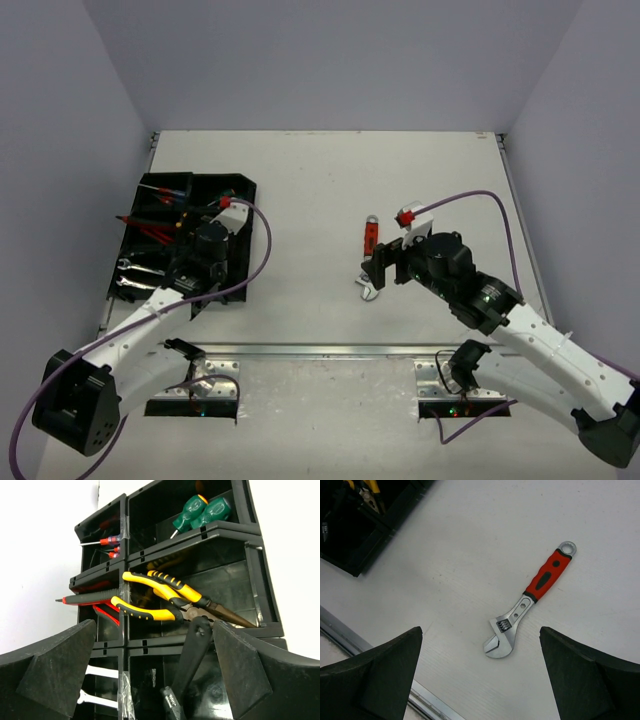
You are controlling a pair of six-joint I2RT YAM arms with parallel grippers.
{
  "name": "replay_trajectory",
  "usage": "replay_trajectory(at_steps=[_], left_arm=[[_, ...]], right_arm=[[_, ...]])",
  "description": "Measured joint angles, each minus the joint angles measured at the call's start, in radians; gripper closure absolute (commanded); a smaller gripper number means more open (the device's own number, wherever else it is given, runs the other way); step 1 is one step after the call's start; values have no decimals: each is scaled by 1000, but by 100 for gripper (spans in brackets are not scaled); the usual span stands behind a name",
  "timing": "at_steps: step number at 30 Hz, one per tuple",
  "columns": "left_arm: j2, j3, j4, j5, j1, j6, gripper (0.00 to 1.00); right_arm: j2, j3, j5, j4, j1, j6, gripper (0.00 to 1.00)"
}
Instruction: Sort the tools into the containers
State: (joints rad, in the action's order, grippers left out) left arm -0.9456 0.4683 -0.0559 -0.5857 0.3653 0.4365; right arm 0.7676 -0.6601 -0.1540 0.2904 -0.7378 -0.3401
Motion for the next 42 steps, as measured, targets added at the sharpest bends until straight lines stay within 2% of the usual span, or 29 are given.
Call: replay_trajectory(at_steps=[8,14,19,21,25,28,33,38,42], left_arm=[[46,184,114,14,0,-156,0],[52,355,265,6,0,-397,0],[10,471,401,98,0,-593,0],[-11,481,435,123,0,-658,0],[-59,450,496,24,0,-778,0],[-104,434,544,-13,0,-857,0],[-164,433,588,1,0,-1000,0],[-165,443,624,39,0,-1051,0],[-134,502,695,82,0,-1047,0]], right_arm=[[173,0,-2,-2,31,-21,1],[257,-5,-25,5,50,-69,1],[392,-85,-94,54,71,-166,1],[451,-122,-132,74,74,-209,1],[499,-143,-182,97,74,-279,1],[500,-143,-176,91,75,-298,1],[500,-143,-149,68,75,-308,1],[517,-153,-162,83,75,-309,1],[645,-250,-197,159,80,-333,1]])
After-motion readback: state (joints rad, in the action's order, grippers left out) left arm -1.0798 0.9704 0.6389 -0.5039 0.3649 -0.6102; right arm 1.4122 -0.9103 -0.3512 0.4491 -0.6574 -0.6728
